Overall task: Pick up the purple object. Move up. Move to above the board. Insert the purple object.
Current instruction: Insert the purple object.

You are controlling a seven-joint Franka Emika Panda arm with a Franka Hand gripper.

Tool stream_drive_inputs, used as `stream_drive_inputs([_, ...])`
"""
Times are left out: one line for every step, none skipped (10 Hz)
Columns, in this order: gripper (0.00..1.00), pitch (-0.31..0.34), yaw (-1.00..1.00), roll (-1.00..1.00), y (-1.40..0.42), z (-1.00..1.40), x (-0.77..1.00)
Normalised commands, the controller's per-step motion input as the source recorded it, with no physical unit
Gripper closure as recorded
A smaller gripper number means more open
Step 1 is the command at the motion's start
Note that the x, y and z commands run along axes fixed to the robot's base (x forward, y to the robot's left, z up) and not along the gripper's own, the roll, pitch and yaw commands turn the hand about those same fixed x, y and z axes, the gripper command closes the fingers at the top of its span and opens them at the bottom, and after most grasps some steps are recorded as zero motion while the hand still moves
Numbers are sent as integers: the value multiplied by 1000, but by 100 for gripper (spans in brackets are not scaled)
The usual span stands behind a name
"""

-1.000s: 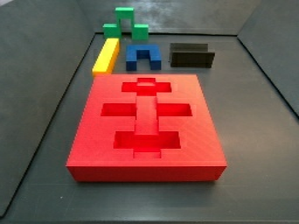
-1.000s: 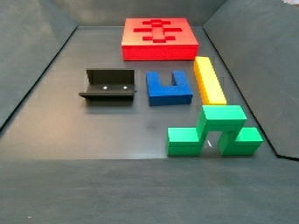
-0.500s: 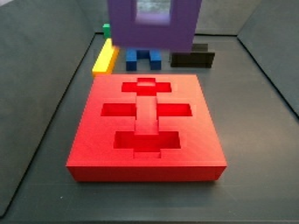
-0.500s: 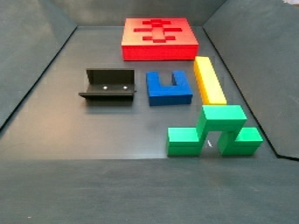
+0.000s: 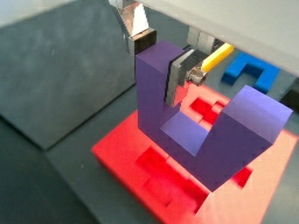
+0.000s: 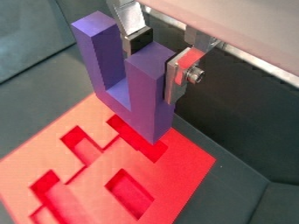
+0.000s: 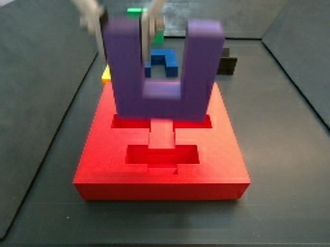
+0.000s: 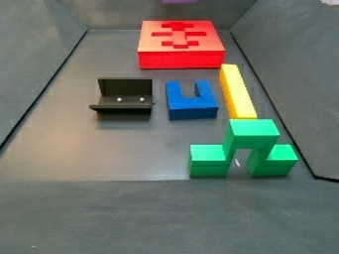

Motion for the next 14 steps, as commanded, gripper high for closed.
stream_drive_inputs([100,-131,6,0,-111,-437,-69])
stream_drive_inputs([100,-4,0,0,0,0,0])
stream_drive_inputs([100,0,0,60,0,-89,0])
stream_drive_inputs([100,-113,171,66,-43,-517,0])
stream_drive_inputs([100,-150,317,60,-77,-600,0])
stream_drive_inputs([100,-147,331,47,-109,-557,0])
stream_drive_inputs([100,-131,234,34,-166,-426,0])
stream_drive_inputs([100,-79,131,0,-114,-286,0])
stream_drive_inputs([100,0,0,0,-43,-126,3])
stream_drive_inputs([100,0,0,54,-29,-94,151])
stream_drive_inputs([100,11,0,121,-9,-171,251])
stream_drive_inputs([100,20,0,110,0,-151,214])
stream_drive_inputs([100,20,0,104,0,-114,154])
stream_drive_inputs([100,7,0,99,0,-94,103])
